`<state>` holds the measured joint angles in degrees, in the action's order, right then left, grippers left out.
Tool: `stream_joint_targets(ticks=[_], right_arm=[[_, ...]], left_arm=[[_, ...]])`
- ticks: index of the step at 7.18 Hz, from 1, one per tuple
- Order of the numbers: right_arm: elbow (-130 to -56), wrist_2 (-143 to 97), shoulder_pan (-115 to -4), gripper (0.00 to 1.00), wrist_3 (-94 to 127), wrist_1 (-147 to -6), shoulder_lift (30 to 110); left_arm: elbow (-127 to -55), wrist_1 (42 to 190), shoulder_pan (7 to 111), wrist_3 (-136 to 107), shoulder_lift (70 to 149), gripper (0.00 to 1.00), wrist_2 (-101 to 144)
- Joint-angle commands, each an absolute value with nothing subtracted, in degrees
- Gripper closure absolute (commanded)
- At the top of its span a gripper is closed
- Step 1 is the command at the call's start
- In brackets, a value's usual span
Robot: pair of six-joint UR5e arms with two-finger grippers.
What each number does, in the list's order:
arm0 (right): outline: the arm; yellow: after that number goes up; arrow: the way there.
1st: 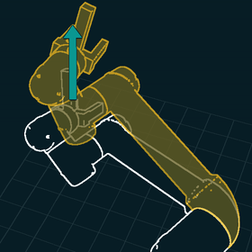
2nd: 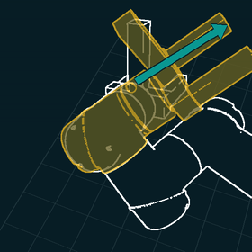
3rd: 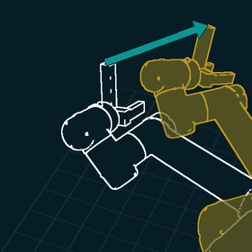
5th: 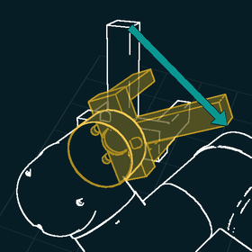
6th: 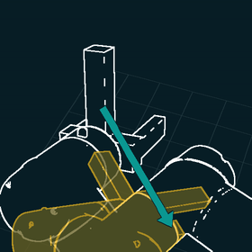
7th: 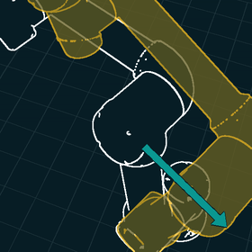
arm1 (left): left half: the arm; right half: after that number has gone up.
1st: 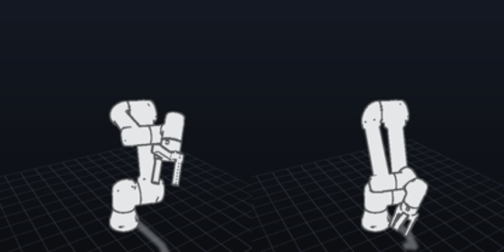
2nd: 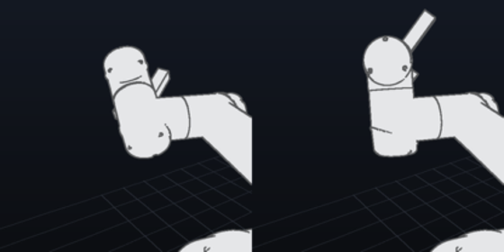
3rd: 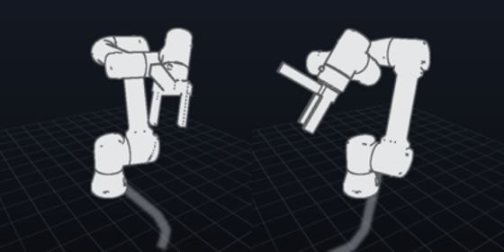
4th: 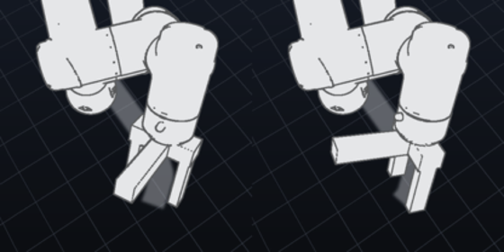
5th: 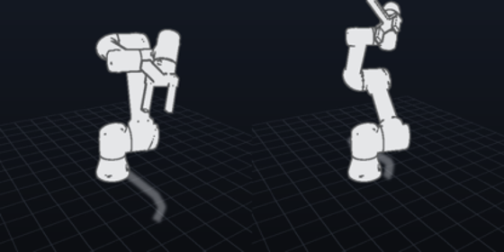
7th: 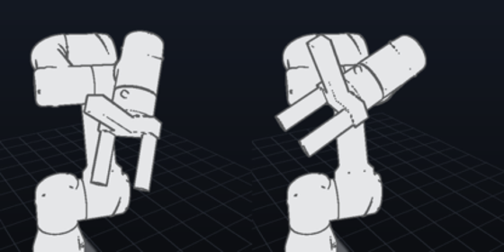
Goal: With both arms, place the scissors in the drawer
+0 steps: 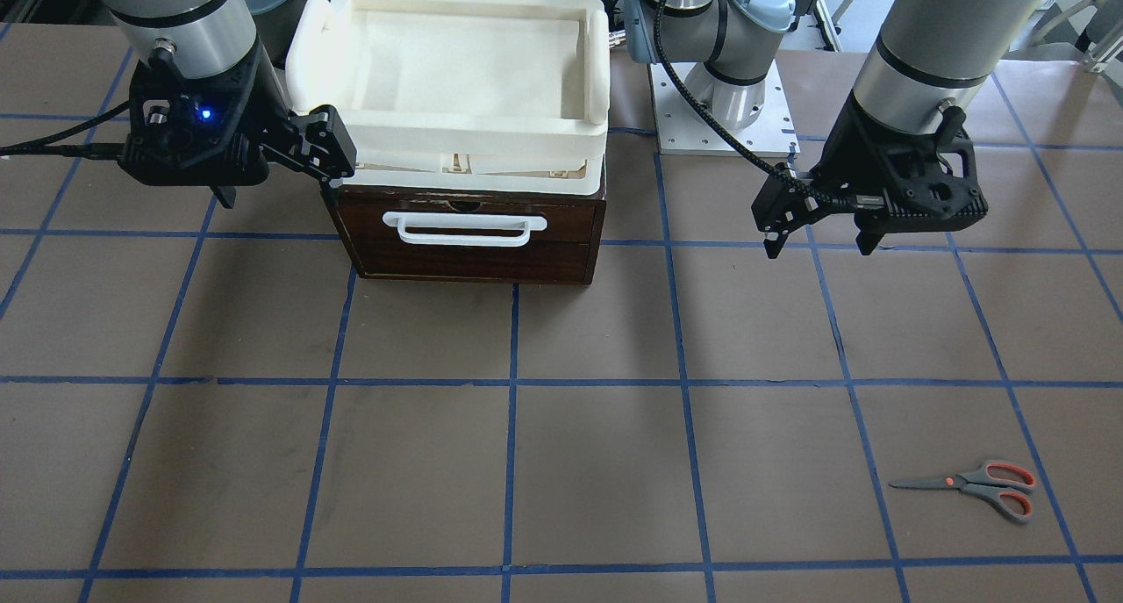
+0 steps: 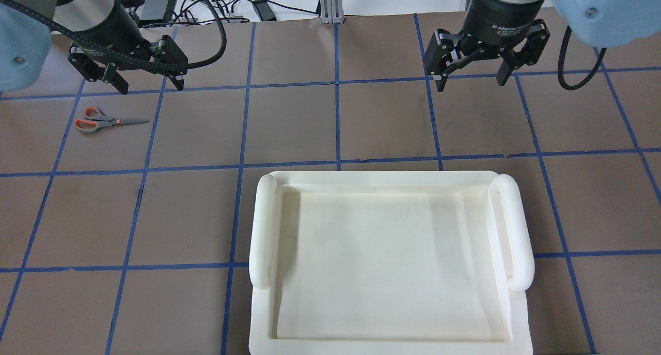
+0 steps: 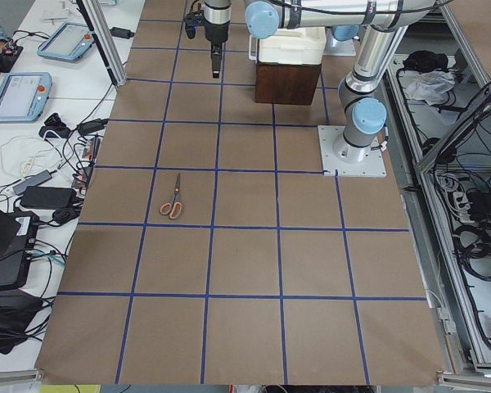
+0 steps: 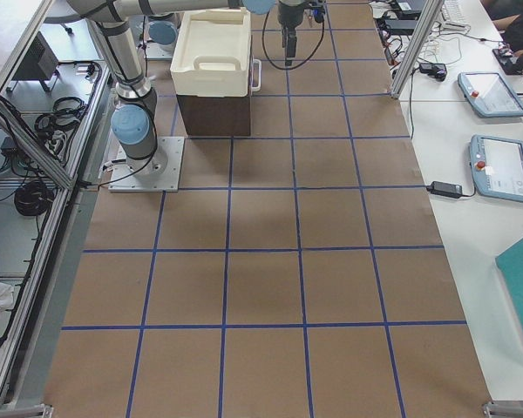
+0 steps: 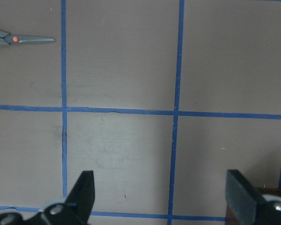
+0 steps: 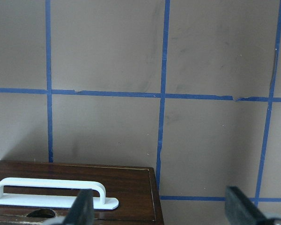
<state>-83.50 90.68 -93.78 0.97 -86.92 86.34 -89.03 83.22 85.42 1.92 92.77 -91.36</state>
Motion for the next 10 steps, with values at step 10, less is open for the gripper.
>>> stream_joint_targets(ticks=[10], right_arm=[[-83.50, 91.05, -95.09, 0.00, 61.34, -89.04, 81.58]], left_arm=[[-86.92, 75.50, 76.47, 24.67, 103.86, 0.00, -94.58]])
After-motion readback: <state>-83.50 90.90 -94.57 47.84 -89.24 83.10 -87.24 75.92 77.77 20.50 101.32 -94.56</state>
